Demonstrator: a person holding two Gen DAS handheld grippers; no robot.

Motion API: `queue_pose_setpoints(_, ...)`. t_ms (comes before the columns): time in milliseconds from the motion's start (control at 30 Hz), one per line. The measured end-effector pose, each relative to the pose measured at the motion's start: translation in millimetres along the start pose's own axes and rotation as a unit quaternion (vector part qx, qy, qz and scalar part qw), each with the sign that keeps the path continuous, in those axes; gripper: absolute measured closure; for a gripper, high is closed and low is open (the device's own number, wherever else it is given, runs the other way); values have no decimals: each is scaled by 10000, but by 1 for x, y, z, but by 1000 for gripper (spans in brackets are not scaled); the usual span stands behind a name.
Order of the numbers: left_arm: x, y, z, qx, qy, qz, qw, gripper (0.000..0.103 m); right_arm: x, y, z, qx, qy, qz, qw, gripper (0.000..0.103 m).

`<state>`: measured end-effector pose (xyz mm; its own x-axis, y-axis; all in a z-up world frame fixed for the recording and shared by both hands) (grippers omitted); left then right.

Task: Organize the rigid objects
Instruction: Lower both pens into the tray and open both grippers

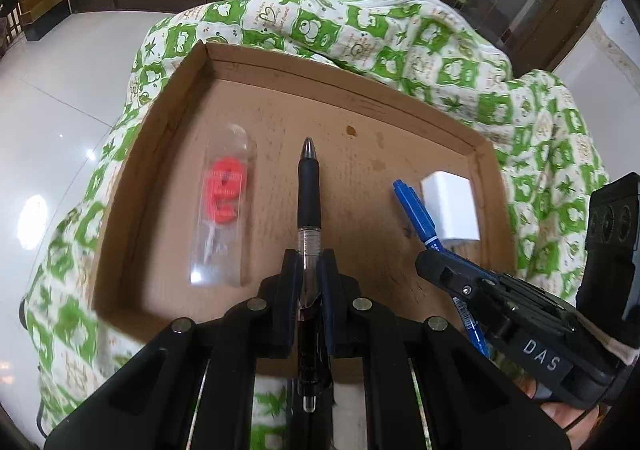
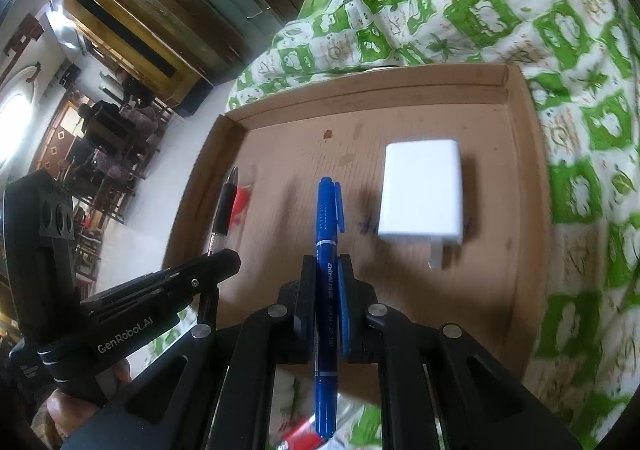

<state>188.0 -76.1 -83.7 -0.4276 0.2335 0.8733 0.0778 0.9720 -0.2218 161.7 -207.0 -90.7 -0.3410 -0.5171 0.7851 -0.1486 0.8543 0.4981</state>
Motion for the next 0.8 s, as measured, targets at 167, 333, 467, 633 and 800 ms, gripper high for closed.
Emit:
queue_pose_setpoints(167, -15, 2, -6, -78, 73, -130, 9999, 95, -12, 2, -2, 86, 31, 61, 9999, 94)
queue_pose_setpoints(333, -24, 8, -10, -113, 74, -218, 9997, 95, -17, -1, -6, 92, -41, 125, 9999, 94)
queue_pose_setpoints(467, -27, 12, -16, -96, 1, -328, 9994, 94, -16, -9, -8, -36, -120, 159, 9998, 94)
queue_pose_setpoints(633, -23, 20, -15, 201, -35, -251, 9995, 77, -10, -9, -6, -71, -160, 59, 9998, 81)
queue_pose_setpoints(800, 9, 22, -6, 264, -305, -130, 9991, 75, 4, -1, -3, 50, -323, 78, 9994, 65)
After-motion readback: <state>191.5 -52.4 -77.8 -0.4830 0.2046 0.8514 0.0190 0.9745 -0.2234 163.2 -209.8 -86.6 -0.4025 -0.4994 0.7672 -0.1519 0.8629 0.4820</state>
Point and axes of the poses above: each gripper's, at about its wrist camera, not at the fingertips, and x roughly against the way its jaws point, y to its left, z to its underside, the point moved 10 cm from there along -x, roughly the way its jaws point, and after that the axes turned 2 degrees about -x, right-handed, at the moved point
